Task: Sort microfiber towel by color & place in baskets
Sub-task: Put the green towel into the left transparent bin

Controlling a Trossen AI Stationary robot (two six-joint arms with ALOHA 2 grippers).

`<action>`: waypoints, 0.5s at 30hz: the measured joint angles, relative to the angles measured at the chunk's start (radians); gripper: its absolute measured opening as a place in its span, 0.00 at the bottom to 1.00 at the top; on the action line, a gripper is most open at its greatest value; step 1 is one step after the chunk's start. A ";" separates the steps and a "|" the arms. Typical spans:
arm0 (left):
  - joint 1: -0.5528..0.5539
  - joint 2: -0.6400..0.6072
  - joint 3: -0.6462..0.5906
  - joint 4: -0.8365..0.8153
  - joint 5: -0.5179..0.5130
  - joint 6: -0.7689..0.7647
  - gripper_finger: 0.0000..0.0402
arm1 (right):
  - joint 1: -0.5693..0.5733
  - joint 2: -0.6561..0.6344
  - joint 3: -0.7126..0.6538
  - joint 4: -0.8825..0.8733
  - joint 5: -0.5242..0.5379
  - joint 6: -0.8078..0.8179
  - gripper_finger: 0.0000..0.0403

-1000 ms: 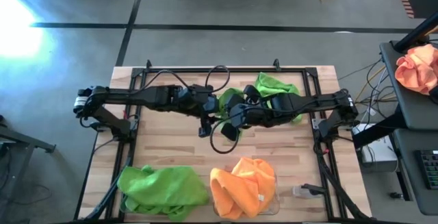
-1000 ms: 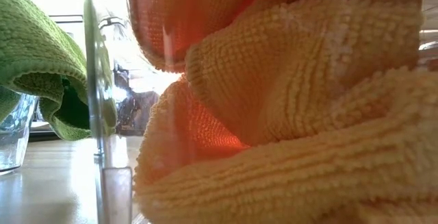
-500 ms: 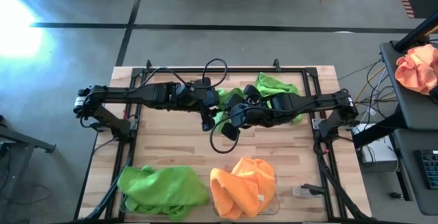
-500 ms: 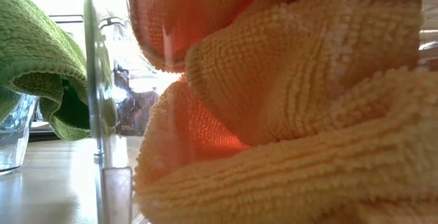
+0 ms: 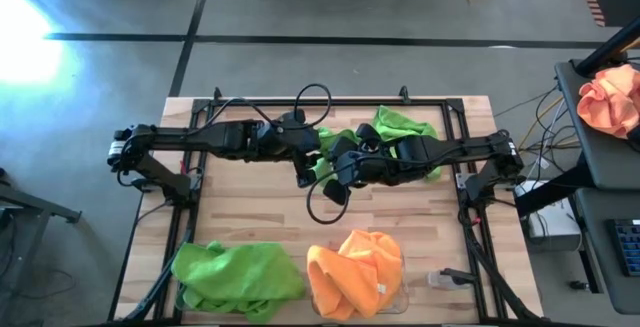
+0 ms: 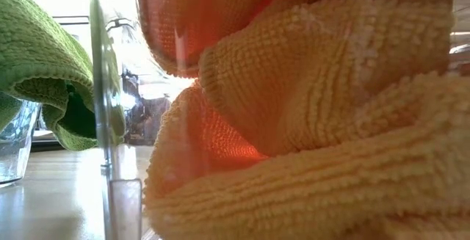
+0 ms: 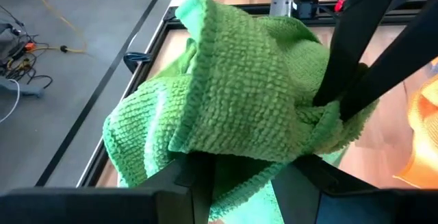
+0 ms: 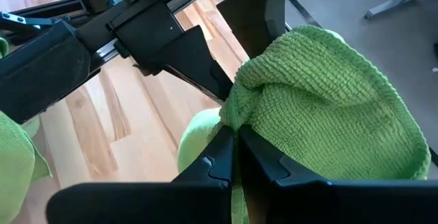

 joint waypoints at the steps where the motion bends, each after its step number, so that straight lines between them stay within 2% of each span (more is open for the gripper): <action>1: -0.001 0.000 0.000 0.000 0.000 -0.002 0.28 | 0.000 0.000 0.000 0.000 0.000 0.000 0.02; 10: 0.000 0.000 0.000 -0.002 0.018 -0.018 0.28 | 0.001 0.000 -0.001 0.000 0.000 0.000 0.02; 15: 0.000 0.000 0.000 -0.002 0.019 -0.018 0.20 | 0.001 0.000 -0.001 0.000 0.001 0.000 0.02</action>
